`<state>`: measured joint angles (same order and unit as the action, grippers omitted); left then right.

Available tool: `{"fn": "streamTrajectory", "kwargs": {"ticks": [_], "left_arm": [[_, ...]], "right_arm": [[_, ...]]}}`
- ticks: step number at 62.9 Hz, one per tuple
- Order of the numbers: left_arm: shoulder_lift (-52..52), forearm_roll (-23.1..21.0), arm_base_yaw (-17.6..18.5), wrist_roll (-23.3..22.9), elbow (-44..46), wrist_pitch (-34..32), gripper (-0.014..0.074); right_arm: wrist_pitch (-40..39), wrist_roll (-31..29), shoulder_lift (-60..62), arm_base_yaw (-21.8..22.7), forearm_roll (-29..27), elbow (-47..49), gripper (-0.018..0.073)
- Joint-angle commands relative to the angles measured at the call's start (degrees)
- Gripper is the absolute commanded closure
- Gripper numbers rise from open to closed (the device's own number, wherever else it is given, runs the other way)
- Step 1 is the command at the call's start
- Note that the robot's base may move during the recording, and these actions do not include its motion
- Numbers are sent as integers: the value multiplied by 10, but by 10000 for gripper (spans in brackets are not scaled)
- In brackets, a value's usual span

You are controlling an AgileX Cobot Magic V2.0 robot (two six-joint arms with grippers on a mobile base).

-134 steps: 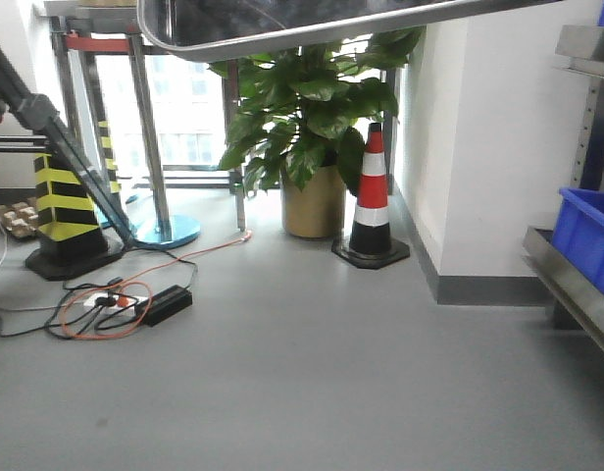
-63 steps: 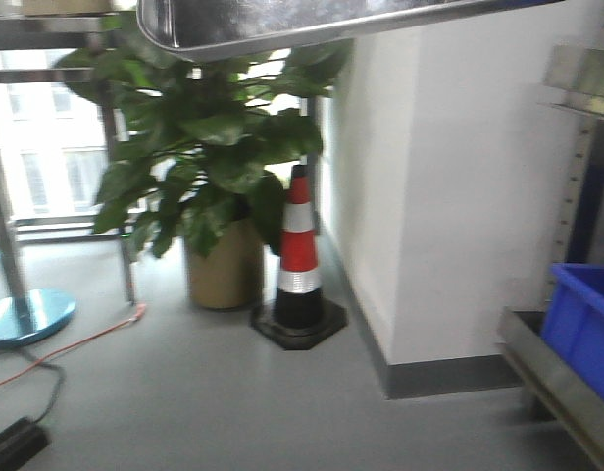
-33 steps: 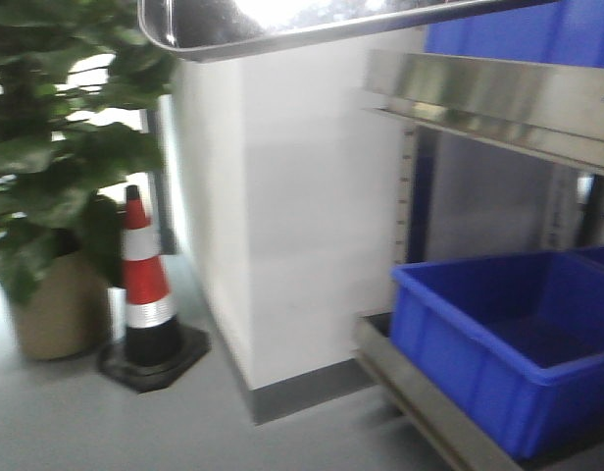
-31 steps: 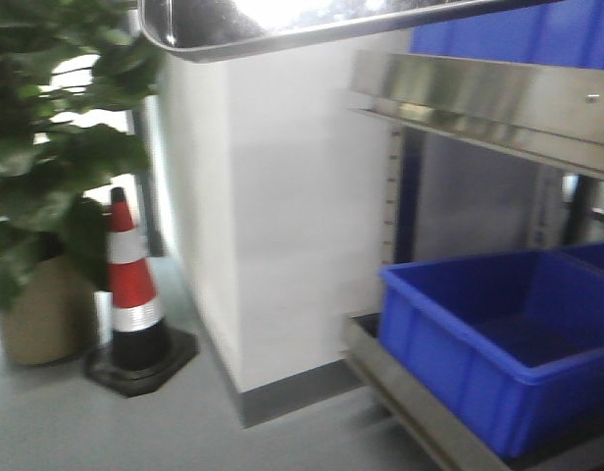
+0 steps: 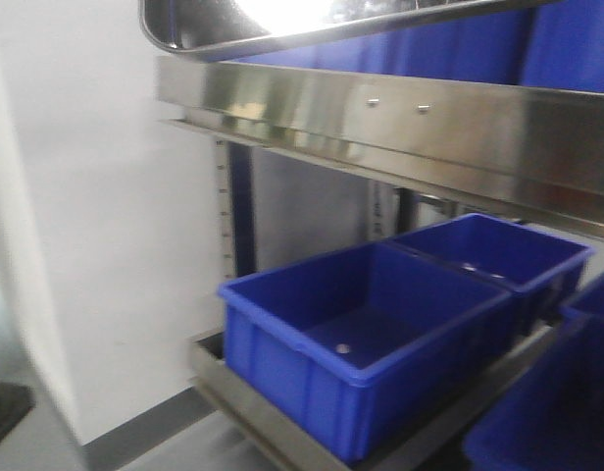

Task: Stack silver trays without gaps
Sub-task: 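Drive the base to the other shelf carrying the tray, then position the held tray above the larger silver tray on the shelf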

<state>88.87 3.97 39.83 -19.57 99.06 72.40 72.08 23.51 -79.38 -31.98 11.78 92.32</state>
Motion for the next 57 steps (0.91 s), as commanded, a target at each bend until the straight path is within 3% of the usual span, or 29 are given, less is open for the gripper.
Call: {"fn": "streamTrajectory", "kwargs": {"ticks": [1,57], "left_arm": [[-20,-53,10,19,17,19,645],[-20,-53,10,19,17,19,645]], "right_arm": [[-2,-5,17,-6,-31,19,503],[-2,-5,17,-6,-31,19,503]]}}
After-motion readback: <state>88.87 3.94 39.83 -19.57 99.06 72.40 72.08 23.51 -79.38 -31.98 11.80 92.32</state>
